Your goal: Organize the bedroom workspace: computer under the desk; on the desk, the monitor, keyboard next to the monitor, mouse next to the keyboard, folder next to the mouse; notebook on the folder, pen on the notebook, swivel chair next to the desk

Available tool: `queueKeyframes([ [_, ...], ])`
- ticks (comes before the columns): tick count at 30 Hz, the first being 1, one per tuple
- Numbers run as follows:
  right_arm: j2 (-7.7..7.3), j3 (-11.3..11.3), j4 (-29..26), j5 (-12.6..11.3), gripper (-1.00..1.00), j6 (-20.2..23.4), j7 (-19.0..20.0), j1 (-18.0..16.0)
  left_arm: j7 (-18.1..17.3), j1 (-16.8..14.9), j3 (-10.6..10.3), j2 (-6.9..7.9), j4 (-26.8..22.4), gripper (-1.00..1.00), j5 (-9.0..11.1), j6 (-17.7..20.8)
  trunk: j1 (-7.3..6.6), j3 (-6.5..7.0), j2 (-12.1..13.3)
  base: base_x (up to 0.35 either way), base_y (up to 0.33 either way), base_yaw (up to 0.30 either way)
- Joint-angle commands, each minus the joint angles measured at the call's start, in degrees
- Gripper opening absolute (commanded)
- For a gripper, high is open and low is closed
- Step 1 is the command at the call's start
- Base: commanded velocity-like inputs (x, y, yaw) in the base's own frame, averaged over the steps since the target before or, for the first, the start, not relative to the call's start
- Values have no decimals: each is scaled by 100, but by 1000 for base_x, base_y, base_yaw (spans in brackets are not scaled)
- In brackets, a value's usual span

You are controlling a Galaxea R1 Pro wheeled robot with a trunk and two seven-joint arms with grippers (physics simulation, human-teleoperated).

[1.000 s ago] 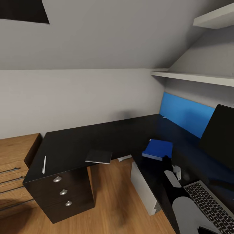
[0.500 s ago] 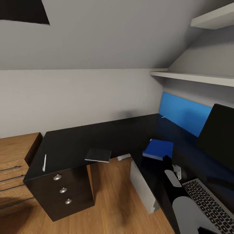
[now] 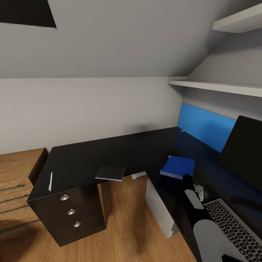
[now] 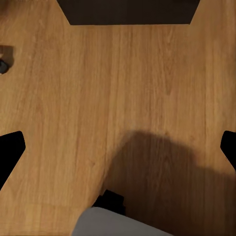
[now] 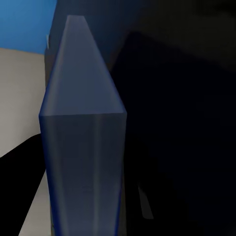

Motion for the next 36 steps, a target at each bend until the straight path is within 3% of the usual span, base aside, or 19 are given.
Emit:
queueKeyframes([
  [1,3,-18,182,-131,-100,-28,-4,-1,39,-4,-41,6,1,100,56,-41,1,-6,-2,153,0,0],
  [17,3,-13,182,-123,-100,-20,-4,-1,65,-4,-41,8,1,100,60,-39,1,-6,-2,59,0,0],
  [18,3,-7,182,-122,100,-20,-4,-1,65,-4,-41,8,1,100,60,-39,1,-6,-2,0,0,0],
  [36,3,66,174,-114,100,-11,-48,-1,65,-4,-49,9,1,100,60,-28,1,-6,-2,-43,0,0],
])
